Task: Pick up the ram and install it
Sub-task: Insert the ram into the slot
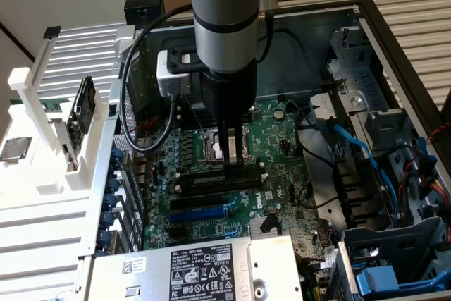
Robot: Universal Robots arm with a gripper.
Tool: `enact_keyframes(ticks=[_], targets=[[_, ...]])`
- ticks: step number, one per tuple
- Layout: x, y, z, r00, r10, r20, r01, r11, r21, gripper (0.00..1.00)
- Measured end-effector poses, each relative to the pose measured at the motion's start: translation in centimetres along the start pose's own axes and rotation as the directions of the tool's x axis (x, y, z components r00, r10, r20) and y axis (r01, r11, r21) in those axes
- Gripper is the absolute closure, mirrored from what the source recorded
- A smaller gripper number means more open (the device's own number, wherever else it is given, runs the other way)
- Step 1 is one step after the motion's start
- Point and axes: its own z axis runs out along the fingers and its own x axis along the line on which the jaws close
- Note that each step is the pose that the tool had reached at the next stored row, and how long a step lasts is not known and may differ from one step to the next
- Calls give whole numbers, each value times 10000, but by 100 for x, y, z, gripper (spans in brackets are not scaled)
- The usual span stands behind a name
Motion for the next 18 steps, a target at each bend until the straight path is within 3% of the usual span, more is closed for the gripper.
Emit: enact_keyframes(ticks=[16,18], targets=[[1,-1,42,10000,0,-17,0,10000,1,88],[1,-1,42,10000,0,-16,0,10000,1,81]])
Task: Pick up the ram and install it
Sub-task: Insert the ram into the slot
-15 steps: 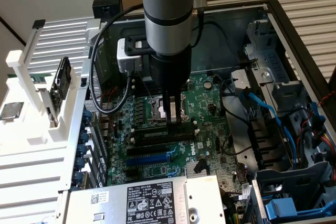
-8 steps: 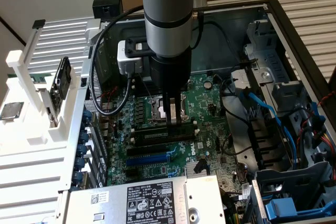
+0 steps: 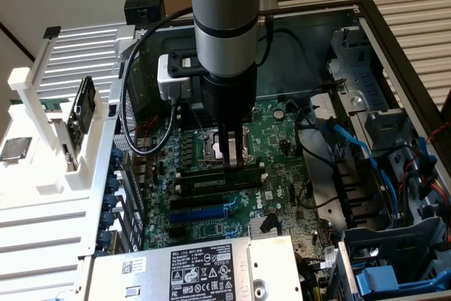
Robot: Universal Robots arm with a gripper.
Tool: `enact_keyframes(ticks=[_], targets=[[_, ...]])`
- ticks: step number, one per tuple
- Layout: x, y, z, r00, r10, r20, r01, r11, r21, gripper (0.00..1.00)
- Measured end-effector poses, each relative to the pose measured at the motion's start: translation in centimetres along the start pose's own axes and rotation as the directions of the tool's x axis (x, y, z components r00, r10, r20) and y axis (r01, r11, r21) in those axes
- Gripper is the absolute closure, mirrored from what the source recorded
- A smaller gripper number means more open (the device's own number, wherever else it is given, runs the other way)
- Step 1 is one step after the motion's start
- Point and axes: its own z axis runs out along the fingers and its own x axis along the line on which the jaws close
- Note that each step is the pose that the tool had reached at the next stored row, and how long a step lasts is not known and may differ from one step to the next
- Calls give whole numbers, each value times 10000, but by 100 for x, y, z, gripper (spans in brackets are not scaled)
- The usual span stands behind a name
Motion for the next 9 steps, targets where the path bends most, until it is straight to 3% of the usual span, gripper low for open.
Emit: enact_keyframes(ticks=[1,2,9], targets=[[0,0,0,10000,0,0,0,10000,0,81],[0,0,0,10000,0,0,0,10000,0,74],[0,0,0,10000,0,0,0,10000,0,74]])
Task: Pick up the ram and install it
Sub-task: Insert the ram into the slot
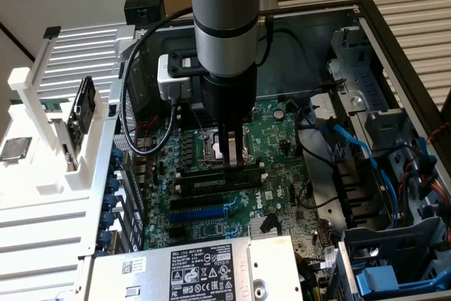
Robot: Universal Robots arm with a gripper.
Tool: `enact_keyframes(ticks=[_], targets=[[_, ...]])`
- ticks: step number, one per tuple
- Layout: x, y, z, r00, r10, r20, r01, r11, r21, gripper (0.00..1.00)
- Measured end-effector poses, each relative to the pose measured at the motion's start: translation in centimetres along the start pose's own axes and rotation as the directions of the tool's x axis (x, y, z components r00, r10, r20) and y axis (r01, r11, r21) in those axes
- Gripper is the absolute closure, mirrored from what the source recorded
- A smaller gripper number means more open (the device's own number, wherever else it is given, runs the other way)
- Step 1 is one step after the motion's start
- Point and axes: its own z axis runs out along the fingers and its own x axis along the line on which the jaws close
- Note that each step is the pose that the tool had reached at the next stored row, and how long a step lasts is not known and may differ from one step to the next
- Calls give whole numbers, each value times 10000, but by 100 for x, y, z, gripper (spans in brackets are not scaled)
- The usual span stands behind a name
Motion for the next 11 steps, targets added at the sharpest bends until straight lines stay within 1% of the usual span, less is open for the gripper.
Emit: enact_keyframes(ticks=[3,6,11], targets=[[-1,0,-3,10000,0,0,0,10000,0,74],[-17,14,-25,10000,1,-1,-1,10000,6,74],[-66,61,-58,10000,-2,-8,2,10000,60,74]])
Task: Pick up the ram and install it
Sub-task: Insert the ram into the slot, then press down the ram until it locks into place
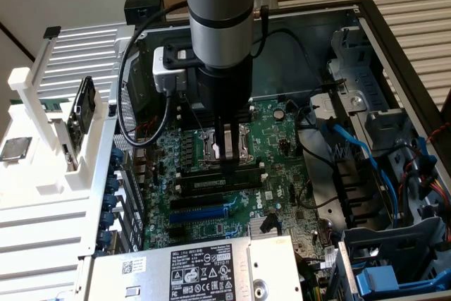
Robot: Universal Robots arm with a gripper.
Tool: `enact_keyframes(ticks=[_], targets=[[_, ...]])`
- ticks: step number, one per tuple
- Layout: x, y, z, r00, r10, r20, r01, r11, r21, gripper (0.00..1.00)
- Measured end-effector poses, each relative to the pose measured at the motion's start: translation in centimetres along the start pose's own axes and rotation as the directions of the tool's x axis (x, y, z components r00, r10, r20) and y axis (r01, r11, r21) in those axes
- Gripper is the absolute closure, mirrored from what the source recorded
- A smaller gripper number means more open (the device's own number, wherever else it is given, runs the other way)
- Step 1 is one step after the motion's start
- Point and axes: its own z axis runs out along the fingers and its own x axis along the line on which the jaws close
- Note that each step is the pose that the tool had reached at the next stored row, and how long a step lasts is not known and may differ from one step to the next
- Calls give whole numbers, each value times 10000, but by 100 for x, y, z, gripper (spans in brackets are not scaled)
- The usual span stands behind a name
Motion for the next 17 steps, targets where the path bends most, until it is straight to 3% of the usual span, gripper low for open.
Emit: enact_keyframes(ticks=[5,17], targets=[[-16,56,-9,10000,-2,3,2,10000,83,74],[-16,56,-9,10000,-3,2,3,10000,84,74]])
